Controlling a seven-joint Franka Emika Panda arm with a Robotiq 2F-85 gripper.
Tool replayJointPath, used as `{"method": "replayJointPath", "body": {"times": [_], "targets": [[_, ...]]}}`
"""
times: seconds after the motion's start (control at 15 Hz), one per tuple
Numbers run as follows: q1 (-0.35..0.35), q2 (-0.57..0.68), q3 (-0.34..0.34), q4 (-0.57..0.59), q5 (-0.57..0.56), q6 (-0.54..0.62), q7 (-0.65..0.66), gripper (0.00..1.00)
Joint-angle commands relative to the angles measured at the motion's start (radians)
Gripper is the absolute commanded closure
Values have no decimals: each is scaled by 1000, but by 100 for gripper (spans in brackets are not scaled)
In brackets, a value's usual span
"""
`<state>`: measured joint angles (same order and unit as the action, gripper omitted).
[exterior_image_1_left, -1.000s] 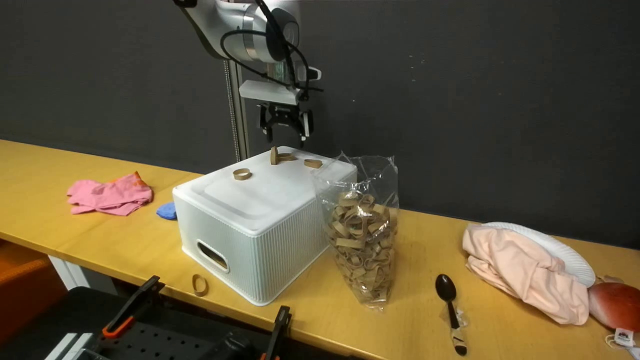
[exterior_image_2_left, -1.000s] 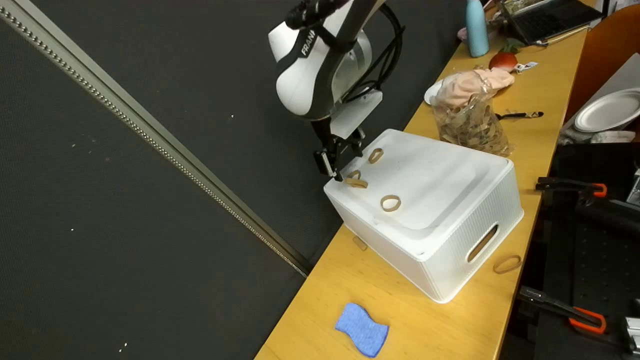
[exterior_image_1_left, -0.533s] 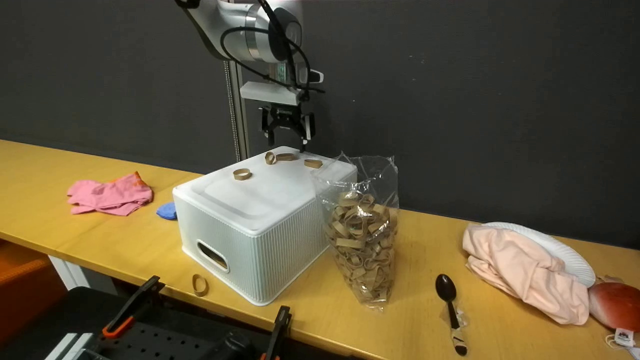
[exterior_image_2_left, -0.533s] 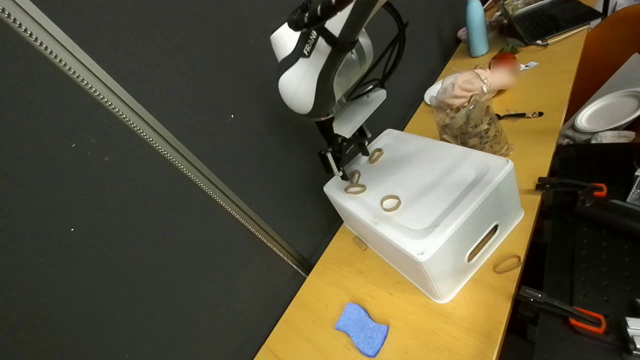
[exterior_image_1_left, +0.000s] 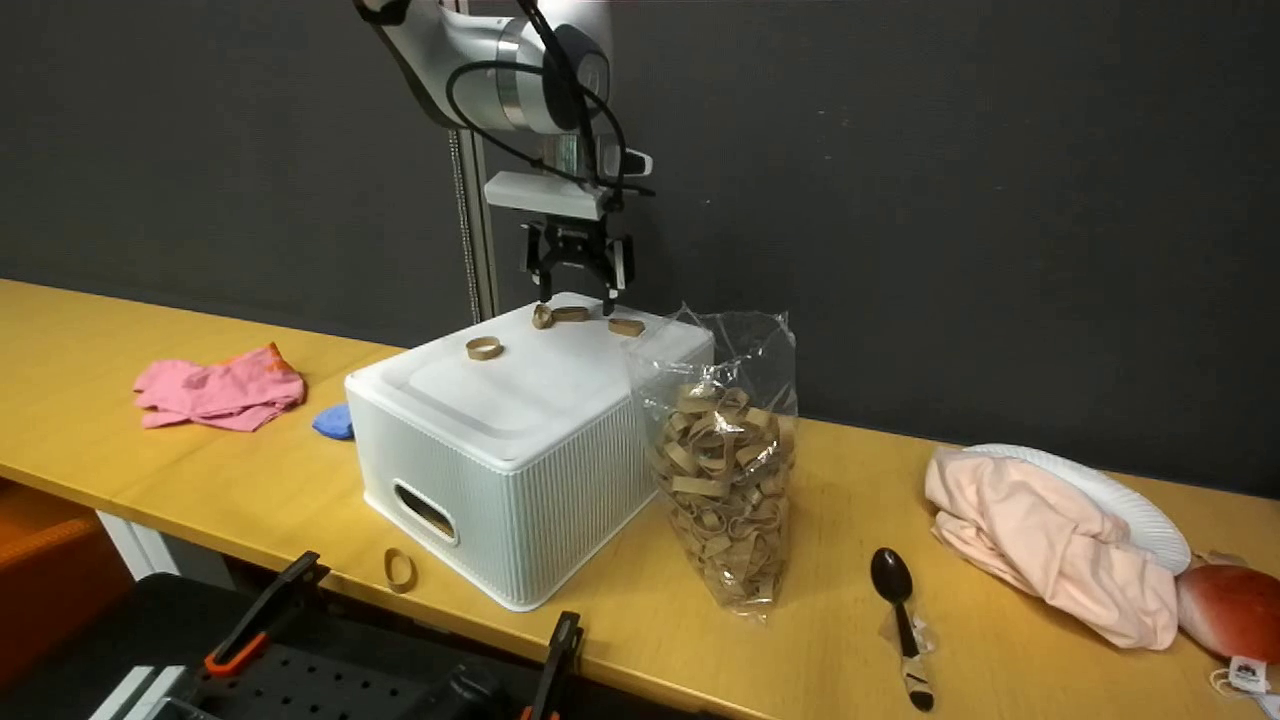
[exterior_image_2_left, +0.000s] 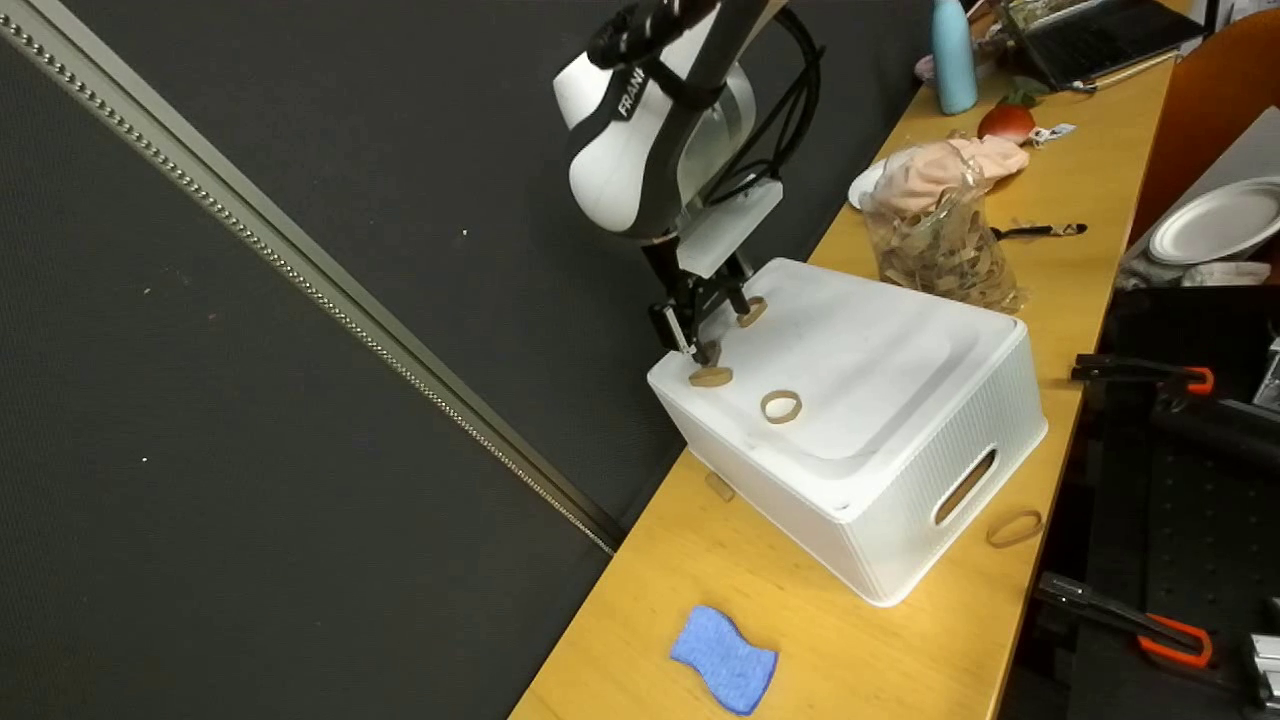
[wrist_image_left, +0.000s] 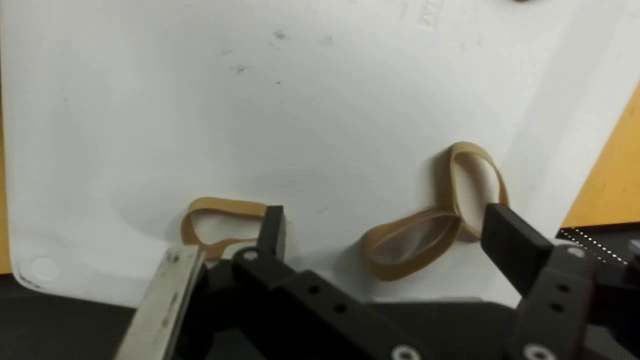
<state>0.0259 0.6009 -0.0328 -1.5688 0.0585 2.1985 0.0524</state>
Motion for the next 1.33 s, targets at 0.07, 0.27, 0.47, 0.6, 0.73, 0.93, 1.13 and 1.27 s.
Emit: {"method": "replayJointPath", "body": {"times": [0.07,0.27,0.47,0.6,0.73,0.93,1.13,1.27], "targets": [[15,-10,20,-17,-17,15,10,0],[19,2,24,-11,-17,16,6,0],[21,11,23,-5,-21,19,5,0],[22,13,23,-8,-22,24,5,0],[23,18,22,-11,-23,29,4,0],[25,21,23,-10,-26,34,3,26],[26,17,21,-19,-29,49,3,50],[27,9,20,-27,-41,58,2,64]]}}
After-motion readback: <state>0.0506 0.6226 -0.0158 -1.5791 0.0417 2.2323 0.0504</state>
